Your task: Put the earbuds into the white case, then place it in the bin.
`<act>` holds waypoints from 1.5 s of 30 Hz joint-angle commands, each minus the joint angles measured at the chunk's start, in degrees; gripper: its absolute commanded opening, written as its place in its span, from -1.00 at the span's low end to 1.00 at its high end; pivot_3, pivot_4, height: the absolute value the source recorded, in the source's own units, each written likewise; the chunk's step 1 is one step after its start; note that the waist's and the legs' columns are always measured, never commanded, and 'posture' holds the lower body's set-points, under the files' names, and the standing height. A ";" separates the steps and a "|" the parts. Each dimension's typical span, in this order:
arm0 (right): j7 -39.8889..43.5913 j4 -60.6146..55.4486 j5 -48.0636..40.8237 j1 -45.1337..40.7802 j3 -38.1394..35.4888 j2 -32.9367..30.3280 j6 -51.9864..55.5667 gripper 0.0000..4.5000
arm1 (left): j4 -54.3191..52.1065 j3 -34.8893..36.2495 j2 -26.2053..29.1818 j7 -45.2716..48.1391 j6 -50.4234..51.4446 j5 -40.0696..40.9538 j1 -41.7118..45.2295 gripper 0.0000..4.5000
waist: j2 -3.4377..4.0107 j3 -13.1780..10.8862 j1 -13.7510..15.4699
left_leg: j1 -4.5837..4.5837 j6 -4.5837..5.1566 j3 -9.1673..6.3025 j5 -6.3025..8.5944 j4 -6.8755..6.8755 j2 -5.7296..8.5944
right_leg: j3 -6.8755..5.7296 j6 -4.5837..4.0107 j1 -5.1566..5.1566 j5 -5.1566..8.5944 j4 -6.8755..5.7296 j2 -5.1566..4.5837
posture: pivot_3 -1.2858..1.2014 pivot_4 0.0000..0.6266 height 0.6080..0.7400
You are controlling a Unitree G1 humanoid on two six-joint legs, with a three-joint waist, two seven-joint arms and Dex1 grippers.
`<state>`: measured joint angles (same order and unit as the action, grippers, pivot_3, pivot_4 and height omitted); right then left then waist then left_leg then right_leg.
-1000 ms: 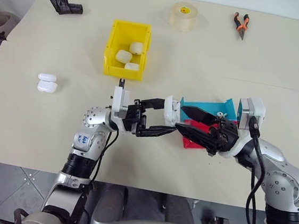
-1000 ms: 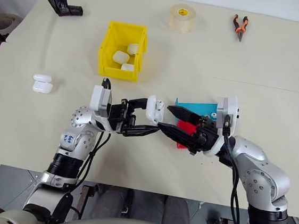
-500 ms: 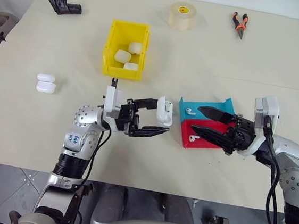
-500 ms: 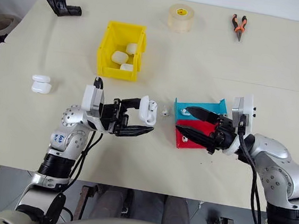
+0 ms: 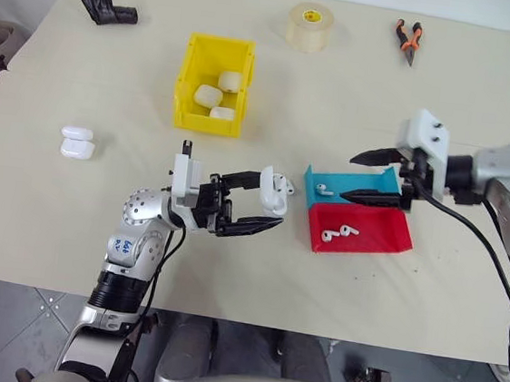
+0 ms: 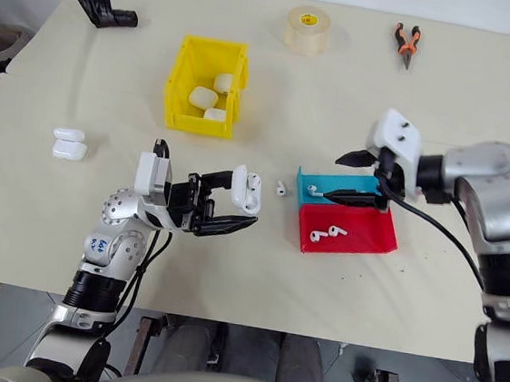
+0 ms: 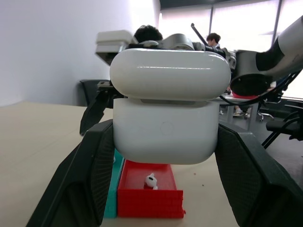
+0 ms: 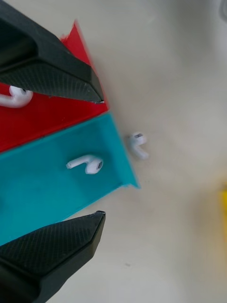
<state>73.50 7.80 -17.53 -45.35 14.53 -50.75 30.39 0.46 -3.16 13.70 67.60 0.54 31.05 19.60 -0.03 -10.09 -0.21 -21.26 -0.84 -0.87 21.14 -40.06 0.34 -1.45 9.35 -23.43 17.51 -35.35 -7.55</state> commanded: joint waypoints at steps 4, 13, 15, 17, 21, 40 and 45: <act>5.09 9.46 9.57 -12.74 9.17 5.77 0.60 0.69 | -2.63 0.34 -0.40 -1.49 -1.80 0.32 -0.81 0.23 | 0.00 0.00 -0.11 | -0.04 -0.01 -0.02 0.00 0.00 0.01 | -0.07 0.00 -0.01 0.00 0.01 -0.01 | 0.03 -0.52 1.00; 8.78 16.75 19.03 -17.34 15.28 9.54 -5.77 0.69 | -4.59 0.17 -0.32 -3.59 -2.43 0.24 -2.38 0.23 | 0.00 0.00 -0.09 | -0.08 -0.03 -0.04 -0.01 0.00 0.03 | -0.15 0.00 -0.03 0.00 0.00 -0.03 | 0.03 -0.52 1.00; 9.20 16.87 20.53 -17.31 15.59 9.81 -6.85 0.69 | -4.95 0.13 -0.26 -3.89 -2.45 0.26 -2.71 0.23 | 0.00 0.00 -0.17 | -0.07 -0.03 -0.03 -0.01 0.00 0.01 | -0.16 0.00 -0.03 0.00 0.00 -0.02 | 0.03 -0.52 1.00; 9.44 16.53 21.63 -17.11 15.70 10.06 -7.52 0.69 | -5.12 0.03 -0.24 -4.13 -2.54 0.26 -2.91 0.23 | 0.00 0.00 -0.25 | -0.07 -0.04 -0.03 -0.02 0.00 0.01 | -0.16 0.00 -0.03 0.00 -0.02 -0.02 | 0.03 -0.52 1.00; 9.82 15.60 22.97 -16.51 15.65 10.63 -7.74 0.69 | -5.11 -0.13 -0.30 -4.41 -2.73 0.30 -2.99 0.23 | 0.00 0.00 -0.60 | -0.07 -0.05 -0.03 -0.02 0.00 0.01 | -0.16 0.00 -0.04 0.00 -0.04 -0.02 | 0.03 -0.52 1.00; 9.57 17.40 29.36 -15.54 15.77 14.15 -14.91 -0.18 | -4.93 -0.34 -0.57 -4.64 -3.09 0.31 -2.75 0.23 | 0.00 0.00 -1.42 | -0.06 -0.07 -0.05 -0.03 -0.01 0.00 | -0.17 0.00 -0.04 0.00 -0.07 -0.02 | 0.03 -0.52 1.00; 9.88 17.09 29.28 -15.35 15.39 14.72 -15.24 -0.18 | -5.14 -0.40 -0.57 -4.80 -3.00 0.34 -2.85 0.23 | 0.00 0.00 -1.45 | -0.05 -0.07 -0.07 -0.03 -0.01 0.00 | -0.17 -0.01 -0.03 0.00 -0.08 -0.02 | 0.03 -0.52 1.00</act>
<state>82.87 25.50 11.78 -60.60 31.03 -36.07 15.65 -1.97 -3.37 13.44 63.10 -1.59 31.00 16.98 -0.02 -10.09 -1.66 -21.31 -0.91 -0.94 21.10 -40.08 0.34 -1.62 9.34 -23.46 17.51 -35.42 -7.57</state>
